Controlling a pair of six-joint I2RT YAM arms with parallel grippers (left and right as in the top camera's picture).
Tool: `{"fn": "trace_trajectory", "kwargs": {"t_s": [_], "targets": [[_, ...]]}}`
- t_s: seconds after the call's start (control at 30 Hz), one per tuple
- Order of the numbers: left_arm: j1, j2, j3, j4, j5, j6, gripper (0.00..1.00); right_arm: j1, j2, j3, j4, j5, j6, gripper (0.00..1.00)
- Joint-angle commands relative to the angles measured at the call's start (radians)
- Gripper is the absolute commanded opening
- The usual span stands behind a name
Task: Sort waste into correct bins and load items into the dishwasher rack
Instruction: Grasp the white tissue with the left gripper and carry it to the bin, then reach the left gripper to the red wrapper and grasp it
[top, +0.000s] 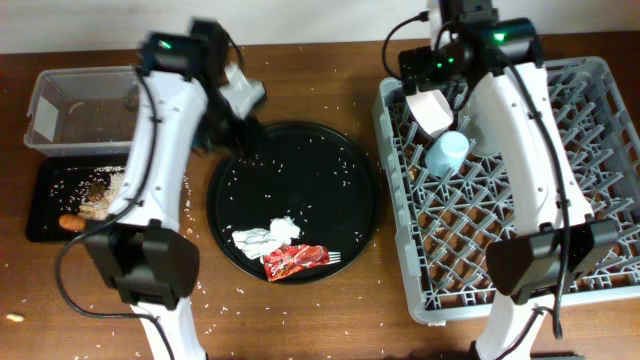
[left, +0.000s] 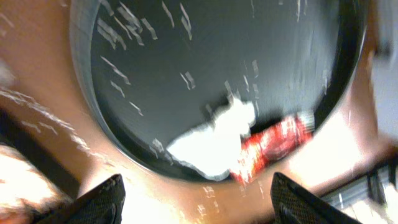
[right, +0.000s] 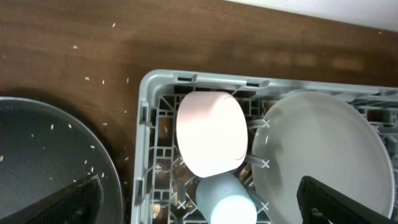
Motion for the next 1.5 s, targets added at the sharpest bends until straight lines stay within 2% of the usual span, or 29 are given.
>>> {"fn": "trace_trajectory", "kwargs": {"t_s": [0.0,0.1,0.2,0.23,0.27,0.37,0.43,0.47,0.53,0.57,0.7,0.8,0.83,0.93,1.03,1.2,1.23,1.27,1.3,1.33,1.37,1.47], "targets": [[-0.101,0.024,-0.261,0.092,-0.004,0.058,0.74,-0.041,-0.011,0.014,-0.009,-0.061,0.024,0.99],[-0.177,0.024,-0.452,0.195,-0.004,0.144,0.75,-0.046,-0.011,0.014,-0.020,-0.061,0.024,0.99],[-0.206,0.024,-0.584,0.296,-0.005,0.160,0.84,-0.046,-0.011,0.014,-0.020,-0.061,0.024,0.99],[-0.211,0.024,-0.628,0.336,-0.005,0.180,0.91,-0.046,-0.011,0.014,-0.024,-0.061,0.024,0.99],[-0.212,0.024,-0.684,0.397,-0.007,0.180,0.94,-0.046,-0.011,0.013,-0.033,-0.061,0.024,0.99],[-0.212,0.024,-0.733,0.469,-0.024,0.180,0.89,-0.046,-0.011,0.011,-0.045,-0.061,0.024,0.99],[-0.212,0.024,-0.742,0.515,-0.050,0.179,0.68,-0.046,-0.011,0.011,-0.045,-0.061,0.024,0.99],[-0.212,0.024,-0.743,0.528,-0.053,0.180,0.52,-0.046,-0.011,0.011,-0.045,-0.061,0.023,0.99],[-0.212,0.024,-0.743,0.533,-0.053,0.180,0.04,-0.046,-0.011,0.011,-0.045,-0.060,0.023,0.99],[-0.212,0.024,-0.743,0.533,-0.053,0.179,0.01,-0.046,-0.011,0.011,-0.045,-0.057,0.023,0.99],[-0.202,0.018,-0.684,0.487,-0.087,0.171,0.00,-0.046,-0.011,0.011,-0.045,-0.057,0.024,0.99],[-0.169,-0.005,-0.520,0.429,-0.087,0.132,0.00,-0.046,-0.011,0.011,-0.046,-0.058,0.024,0.99],[-0.136,-0.018,-0.413,0.415,-0.098,0.095,0.00,-0.046,-0.011,0.011,-0.048,-0.058,0.024,0.99],[-0.028,-0.024,-0.245,0.438,-0.215,0.003,0.00,-0.046,-0.010,0.011,-0.055,-0.058,0.024,0.99],[0.129,-0.024,-0.208,0.641,-0.258,-0.017,0.00,-0.046,-0.010,0.010,-0.056,-0.057,0.024,0.98],[0.304,-0.013,-0.214,0.949,-0.254,-0.072,0.00,-0.046,-0.010,0.009,-0.056,-0.058,0.028,0.98],[0.330,0.002,-0.225,1.017,-0.254,-0.072,0.05,-0.046,-0.010,0.009,-0.056,-0.058,0.032,0.99],[0.338,0.014,-0.225,1.032,-0.254,-0.072,0.28,-0.046,-0.010,0.009,-0.056,-0.058,0.032,0.99],[0.343,0.027,-0.224,1.044,-0.253,-0.072,0.63,-0.046,-0.010,0.009,-0.056,-0.058,0.032,0.99],[0.346,0.047,-0.224,1.054,-0.251,-0.071,0.87,-0.046,-0.010,0.009,-0.056,-0.058,0.032,0.99],[0.346,0.064,-0.225,1.057,-0.252,-0.068,0.99,-0.046,-0.010,0.009,-0.057,-0.058,0.031,0.99],[0.343,0.050,-0.217,1.051,-0.247,-0.069,0.99,-0.046,-0.010,0.009,-0.057,-0.058,0.031,0.99]]}}
